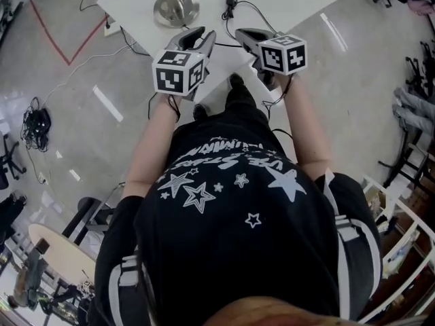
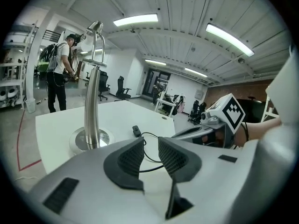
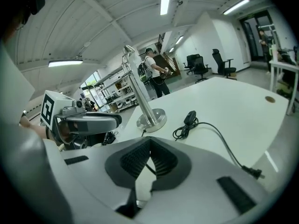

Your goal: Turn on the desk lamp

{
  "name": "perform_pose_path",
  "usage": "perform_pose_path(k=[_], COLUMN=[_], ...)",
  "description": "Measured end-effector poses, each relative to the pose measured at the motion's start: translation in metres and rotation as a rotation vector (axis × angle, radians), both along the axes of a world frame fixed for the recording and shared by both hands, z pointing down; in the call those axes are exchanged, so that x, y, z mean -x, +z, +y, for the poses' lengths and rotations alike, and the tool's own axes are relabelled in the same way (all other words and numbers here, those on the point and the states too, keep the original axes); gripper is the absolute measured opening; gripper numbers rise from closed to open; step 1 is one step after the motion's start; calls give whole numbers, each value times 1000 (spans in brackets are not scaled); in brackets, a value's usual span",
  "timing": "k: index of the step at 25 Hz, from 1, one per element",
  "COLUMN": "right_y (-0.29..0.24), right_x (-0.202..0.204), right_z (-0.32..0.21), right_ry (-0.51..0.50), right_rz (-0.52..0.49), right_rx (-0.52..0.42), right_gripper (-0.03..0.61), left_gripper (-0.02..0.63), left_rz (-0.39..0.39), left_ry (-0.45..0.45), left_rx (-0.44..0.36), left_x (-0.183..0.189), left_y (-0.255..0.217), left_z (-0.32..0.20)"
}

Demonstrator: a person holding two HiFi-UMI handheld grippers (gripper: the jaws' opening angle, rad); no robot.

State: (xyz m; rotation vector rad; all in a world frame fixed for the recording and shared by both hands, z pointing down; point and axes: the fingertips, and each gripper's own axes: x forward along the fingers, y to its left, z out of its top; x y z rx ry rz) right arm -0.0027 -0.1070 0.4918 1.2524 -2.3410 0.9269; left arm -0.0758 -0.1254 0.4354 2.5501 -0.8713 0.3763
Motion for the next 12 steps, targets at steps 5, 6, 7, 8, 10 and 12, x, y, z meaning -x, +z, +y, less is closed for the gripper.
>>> perform_pose_path(k=[5, 6, 7, 8, 10, 12], right_y=[-2, -6, -12, -18, -26, -29], right_x=[20, 24, 27, 29, 32, 31], right_z=[28, 32, 35, 38, 45, 51], right_ry=[5, 17, 33, 48, 54, 40], right_rz=[22, 9, -6, -19, -26, -10], right_rx=[-24, -31, -42, -56, -78, -89], right_gripper=[5, 5, 5, 5, 5, 5], left_gripper=[78, 75, 67, 58, 41, 32], left_rz=[12, 12, 12, 12, 13, 11], left_ry=[-2, 1, 4, 7, 9, 5], left_rx=[-19, -16, -15, -16, -22, -25], left_x=[24, 27, 29, 29, 27, 23], left_y=[-3, -2, -2, -2, -3, -4], left_z=[15, 18, 20, 23, 30, 36])
